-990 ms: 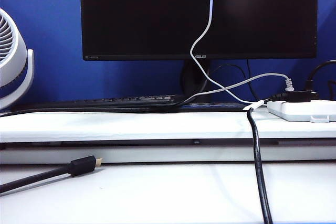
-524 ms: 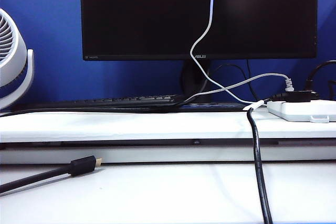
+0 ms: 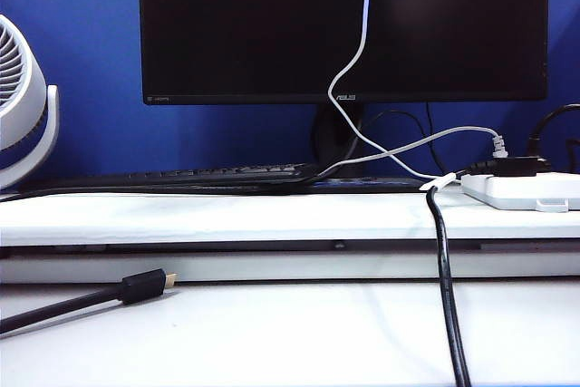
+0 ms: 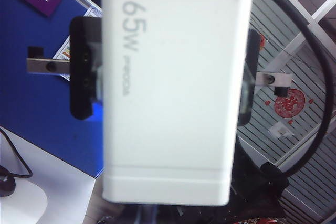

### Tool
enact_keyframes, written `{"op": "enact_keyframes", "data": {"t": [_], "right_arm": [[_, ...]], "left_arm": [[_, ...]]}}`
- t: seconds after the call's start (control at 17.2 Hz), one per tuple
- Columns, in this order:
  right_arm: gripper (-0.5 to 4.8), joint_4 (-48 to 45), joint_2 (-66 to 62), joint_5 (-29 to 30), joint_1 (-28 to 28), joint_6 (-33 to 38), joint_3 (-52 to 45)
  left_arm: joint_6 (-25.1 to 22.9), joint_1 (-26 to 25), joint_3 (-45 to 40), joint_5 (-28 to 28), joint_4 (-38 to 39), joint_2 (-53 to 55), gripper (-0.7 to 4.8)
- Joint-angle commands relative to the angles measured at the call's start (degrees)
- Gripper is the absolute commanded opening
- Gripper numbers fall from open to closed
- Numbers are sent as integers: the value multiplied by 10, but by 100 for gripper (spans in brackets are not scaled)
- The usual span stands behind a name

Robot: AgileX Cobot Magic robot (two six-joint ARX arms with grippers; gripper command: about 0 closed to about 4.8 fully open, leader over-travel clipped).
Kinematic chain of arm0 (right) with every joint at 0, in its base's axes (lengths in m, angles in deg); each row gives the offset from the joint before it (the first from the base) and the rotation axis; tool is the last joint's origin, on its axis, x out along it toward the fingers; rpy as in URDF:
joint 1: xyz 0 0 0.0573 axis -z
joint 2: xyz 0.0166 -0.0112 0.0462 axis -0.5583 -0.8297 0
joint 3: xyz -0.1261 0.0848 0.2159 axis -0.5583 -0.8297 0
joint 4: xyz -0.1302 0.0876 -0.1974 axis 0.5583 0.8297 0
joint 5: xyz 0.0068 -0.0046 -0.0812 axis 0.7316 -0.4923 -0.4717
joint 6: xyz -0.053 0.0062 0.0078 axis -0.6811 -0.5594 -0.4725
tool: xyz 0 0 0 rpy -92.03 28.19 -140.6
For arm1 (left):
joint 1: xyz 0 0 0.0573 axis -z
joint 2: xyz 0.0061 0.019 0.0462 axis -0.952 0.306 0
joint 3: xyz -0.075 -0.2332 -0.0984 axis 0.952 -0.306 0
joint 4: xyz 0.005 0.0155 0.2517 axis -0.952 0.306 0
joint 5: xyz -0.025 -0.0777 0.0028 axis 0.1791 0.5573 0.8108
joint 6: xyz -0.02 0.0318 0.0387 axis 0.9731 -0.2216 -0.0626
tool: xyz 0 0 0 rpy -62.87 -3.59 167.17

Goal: Pick up the Type-C charging cable and the charging base, insert one end of the Type-C charger into the corresponding slot on the base, and finally place the plugged-in charger back on the table.

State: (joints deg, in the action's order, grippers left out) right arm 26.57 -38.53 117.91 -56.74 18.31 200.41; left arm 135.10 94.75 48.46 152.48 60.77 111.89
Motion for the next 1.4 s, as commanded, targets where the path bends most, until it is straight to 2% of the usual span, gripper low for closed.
{"op": "enact_keyframes", "data": {"t": [0.06,0.35,0.58,0.82,0.93,1.11,1.16,1.4], "right_arm": [[-6,16,1,28,-3,1,0],[-6,34,2,43,-9,-2,0],[-6,47,6,52,-11,-51,0],[-6,59,7,49,-18,-18,0],[-6,68,7,54,-18,-61,0],[-6,108,7,49,-25,-68,0],[-6,125,8,53,-25,-93,0],[-6,132,9,54,-32,-103,0]], "left_arm": [[-3,1,5,-19,-29,-4,-6],[-3,0,5,-20,-30,-4,-6],[-3,0,5,-28,-30,-4,-6],[-3,0,5,-28,-30,-4,-6],[-2,0,5,-31,-34,-4,-6],[-2,0,5,-33,-34,-4,-6],[-2,0,5,-33,-35,-4,-6],[-2,0,5,-34,-36,-4,-6]]}}
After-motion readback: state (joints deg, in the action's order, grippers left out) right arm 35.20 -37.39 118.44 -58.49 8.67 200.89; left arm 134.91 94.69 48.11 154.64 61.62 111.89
